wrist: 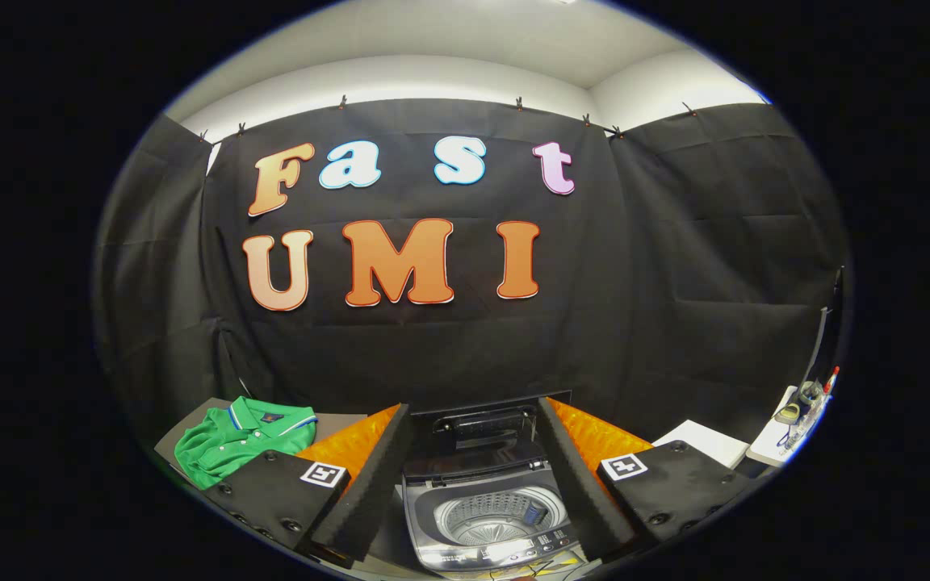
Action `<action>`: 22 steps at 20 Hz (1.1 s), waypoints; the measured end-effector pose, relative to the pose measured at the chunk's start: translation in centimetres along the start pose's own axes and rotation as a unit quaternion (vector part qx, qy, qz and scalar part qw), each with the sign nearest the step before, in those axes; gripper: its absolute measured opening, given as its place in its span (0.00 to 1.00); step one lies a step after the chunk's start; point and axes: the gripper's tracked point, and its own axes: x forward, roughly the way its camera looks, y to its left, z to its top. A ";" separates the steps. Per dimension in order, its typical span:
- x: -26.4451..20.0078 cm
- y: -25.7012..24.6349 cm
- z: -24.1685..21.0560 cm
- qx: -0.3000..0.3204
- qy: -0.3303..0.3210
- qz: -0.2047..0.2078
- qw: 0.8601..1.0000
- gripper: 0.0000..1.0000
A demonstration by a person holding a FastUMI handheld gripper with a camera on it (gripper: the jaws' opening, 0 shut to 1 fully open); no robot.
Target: Put the clothes into the washing machine and then close the washing machine lid.
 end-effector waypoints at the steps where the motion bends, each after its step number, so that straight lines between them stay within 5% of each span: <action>1: 0.0 0.1 -0.2 0.000 0.002 -0.001 1.000 0.99; 16: 0.7 3.2 -0.2 0.007 0.011 0.011 1.000 0.99; 22: 1.4 8.9 -0.5 -0.015 0.024 0.063 0.998 0.99</action>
